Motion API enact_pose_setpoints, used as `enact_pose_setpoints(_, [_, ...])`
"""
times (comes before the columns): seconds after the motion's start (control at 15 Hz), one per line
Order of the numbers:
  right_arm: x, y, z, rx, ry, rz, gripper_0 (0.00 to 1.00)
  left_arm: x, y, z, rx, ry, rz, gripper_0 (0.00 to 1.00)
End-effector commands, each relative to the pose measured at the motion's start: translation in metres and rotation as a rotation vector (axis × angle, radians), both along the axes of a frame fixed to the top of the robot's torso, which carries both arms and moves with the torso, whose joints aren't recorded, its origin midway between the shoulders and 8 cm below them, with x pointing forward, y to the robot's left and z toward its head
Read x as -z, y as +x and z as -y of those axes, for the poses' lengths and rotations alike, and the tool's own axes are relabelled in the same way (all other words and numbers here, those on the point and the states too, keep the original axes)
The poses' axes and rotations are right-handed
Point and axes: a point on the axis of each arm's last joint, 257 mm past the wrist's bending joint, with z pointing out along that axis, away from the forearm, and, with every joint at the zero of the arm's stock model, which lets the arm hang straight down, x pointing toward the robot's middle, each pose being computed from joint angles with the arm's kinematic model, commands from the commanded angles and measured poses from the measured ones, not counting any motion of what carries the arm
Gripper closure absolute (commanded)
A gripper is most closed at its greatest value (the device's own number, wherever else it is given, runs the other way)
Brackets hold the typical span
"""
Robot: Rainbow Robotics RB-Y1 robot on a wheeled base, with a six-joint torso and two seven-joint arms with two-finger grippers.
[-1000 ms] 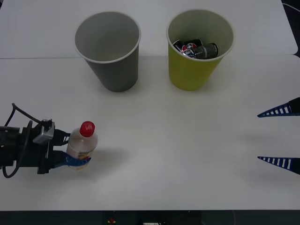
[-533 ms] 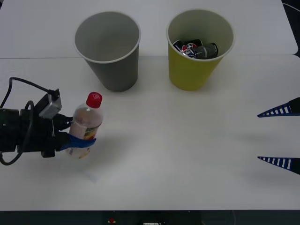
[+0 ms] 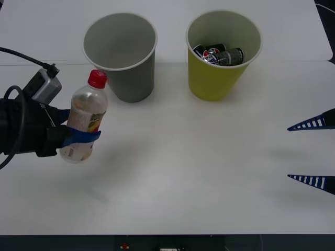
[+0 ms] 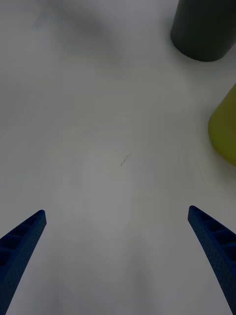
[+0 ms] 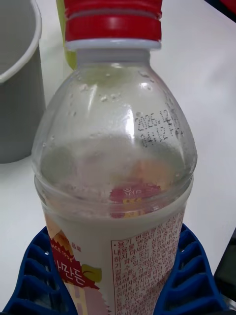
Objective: Put the can into the green bin and the plastic bottle into the gray bin
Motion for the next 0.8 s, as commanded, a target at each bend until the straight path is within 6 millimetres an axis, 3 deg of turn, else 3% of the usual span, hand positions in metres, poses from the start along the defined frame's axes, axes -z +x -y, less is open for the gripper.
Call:
enact_pose_setpoints(0.07, [0.0, 0.0, 0.0, 0.0, 0.0, 0.0, 0.0, -0.02, 0.007, -0.011, -0.033, 0.016, 0.009, 1.0])
enact_pose_setpoints(0.4, [0.0, 0.0, 0.0, 0.0, 0.0, 0.0, 0.0, -0.076, 0.045, -0.031, -0.049, 0.105, 0.093, 1.0])
enact_pose_setpoints(0.8, [0.0, 0.0, 0.0, 0.0, 0.0, 0.0, 0.0, -0.117, 0.11, 0.0, -0.029, 0.062, 0.057, 1.0])
